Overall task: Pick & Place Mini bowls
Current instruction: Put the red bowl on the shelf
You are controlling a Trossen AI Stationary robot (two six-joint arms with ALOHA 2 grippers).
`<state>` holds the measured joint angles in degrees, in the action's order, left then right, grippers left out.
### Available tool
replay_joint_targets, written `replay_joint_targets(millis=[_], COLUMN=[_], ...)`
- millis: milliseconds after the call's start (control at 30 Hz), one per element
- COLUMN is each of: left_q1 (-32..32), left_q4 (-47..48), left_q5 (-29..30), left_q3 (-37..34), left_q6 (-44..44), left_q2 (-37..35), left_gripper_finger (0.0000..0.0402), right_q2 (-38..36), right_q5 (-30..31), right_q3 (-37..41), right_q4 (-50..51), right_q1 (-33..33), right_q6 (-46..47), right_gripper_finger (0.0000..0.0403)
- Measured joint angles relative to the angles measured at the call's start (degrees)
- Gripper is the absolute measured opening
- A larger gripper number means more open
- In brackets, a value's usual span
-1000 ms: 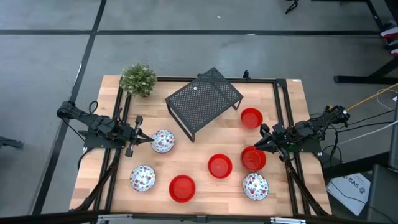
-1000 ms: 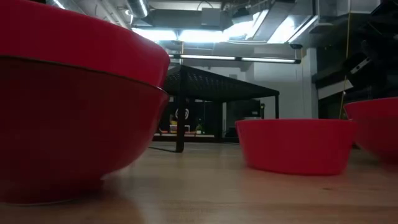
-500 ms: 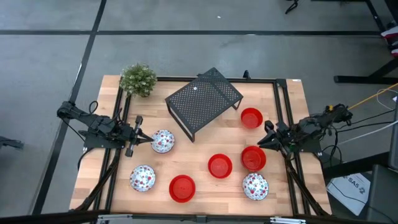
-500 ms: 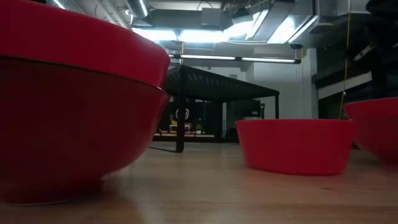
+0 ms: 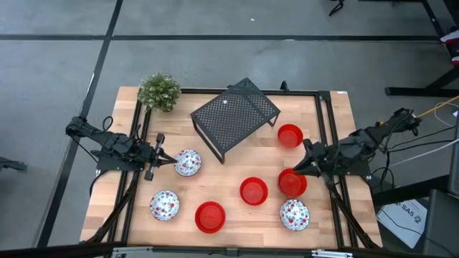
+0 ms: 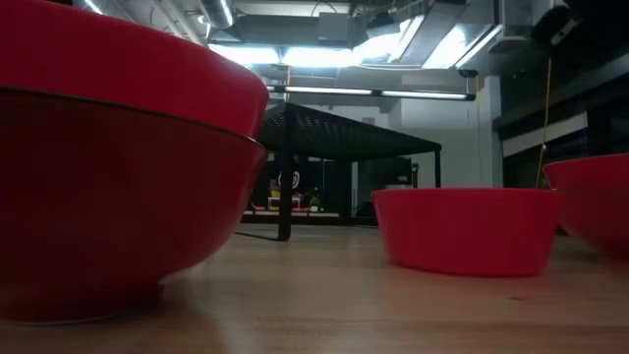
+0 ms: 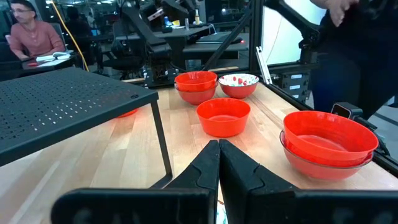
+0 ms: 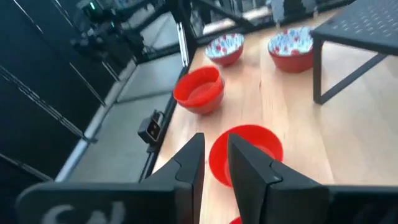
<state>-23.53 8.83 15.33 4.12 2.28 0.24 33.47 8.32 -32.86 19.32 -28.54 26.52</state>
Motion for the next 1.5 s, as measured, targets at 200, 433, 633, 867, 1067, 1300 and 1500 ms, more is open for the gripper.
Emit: replay_joint_targets(millis=[200,433,633,867,1067,1300,1500], left_q1=[0.02,0.01,0.0,0.01,0.0,0.02,0.0], left_q4=[-0.01,0.01,0.01,0.04,0.03,0.02,0.05], left_q5=[0.02,0.04,0.04,0.03,0.04,0.02,0.02], left_q3=[0.02,0.0,0.01,0.0,0.0,0.0,0.0], left_q6=[0.0,0.0,0.0,0.0,0.0,0.0,0.0], left_q2=[0.0,0.0,0.01,-0.01,-0.01,-0.01,-0.01], left_gripper_finger=[0.0004,0.0004,0.0004,0.0004,0.0004,0.0004,0.0004], right_q2=[13.01,23.7,31.66,38.17,39.8,40.07,43.73], right_q5=[-0.04,-0.06,0.08,-1.03,-0.4,-0.28,5.9], right_q3=[-4.67,-5.86,-5.86,-10.3,-16.21,-17.86,-17.93], right_q4=[-0.2,-7.02,-13.12,-13.72,-6.73,-1.7,-1.36], right_q1=[-0.13,2.5,3.81,3.31,1.47,-1.23,-5.06], right_q6=[0.0,-0.04,-2.8,-20.02,-24.41,-25.76,-23.21], right_gripper_finger=[0.0071,0.0071,0.0071,0.0071,0.0071,0.0071,0.0071])
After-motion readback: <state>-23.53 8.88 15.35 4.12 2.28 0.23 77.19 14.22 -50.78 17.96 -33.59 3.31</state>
